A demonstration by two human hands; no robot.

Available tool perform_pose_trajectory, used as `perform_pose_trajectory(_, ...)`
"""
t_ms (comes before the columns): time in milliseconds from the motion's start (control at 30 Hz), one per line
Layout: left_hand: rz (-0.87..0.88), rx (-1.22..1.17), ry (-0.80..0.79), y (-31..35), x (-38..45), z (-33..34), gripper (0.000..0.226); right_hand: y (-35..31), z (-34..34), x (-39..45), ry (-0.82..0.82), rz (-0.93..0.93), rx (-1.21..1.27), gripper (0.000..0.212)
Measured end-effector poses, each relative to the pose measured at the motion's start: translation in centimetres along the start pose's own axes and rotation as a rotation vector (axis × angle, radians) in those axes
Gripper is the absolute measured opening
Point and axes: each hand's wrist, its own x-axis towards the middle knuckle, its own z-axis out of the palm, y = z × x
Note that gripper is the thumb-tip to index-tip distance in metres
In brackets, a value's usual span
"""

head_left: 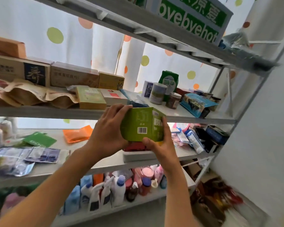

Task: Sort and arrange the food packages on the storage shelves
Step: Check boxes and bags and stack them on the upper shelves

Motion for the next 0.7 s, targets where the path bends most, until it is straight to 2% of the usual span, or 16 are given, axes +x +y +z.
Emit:
perform_pose_trajectory(100,0.042,0.089,-0.038,0.6,-2.4,1.0,0.104,1.6,1.7,-1.9,0.027,0.09,0.161,0.125)
perform_pose_trajectory(267,0.057,0.146,-0.065,1.3,-5.3,2.1,0.101,2.7,3.6,-4.0,0.179,0.14,0.286,0.1)
perform_pose_trajectory(433,0.109,0.043,-0.072,1.8,-6.0,2.4,0.105,4.4,4.0,-5.1,0.291,0.151,0.607,0.088)
perform_pose_trajectory(500,0.053,-0.047,-0.063,2.4,-6.3,2.3,0.117,4.6,3.7,-5.3,0.321,0.16,0.729,0.083)
perform_pose_trajectory(600,-0.083,-0.192,-0.039,3.2,-7.1,2.4,0.132,4.6,3.1,-5.3,0.347,0.183,0.781,0.071)
perform_pose_trajectory(700,-0.387,-0.492,-0.041,4.0,-8.3,2.0,0.129,4.3,2.6,-5.2,0.387,0.196,0.85,0.063)
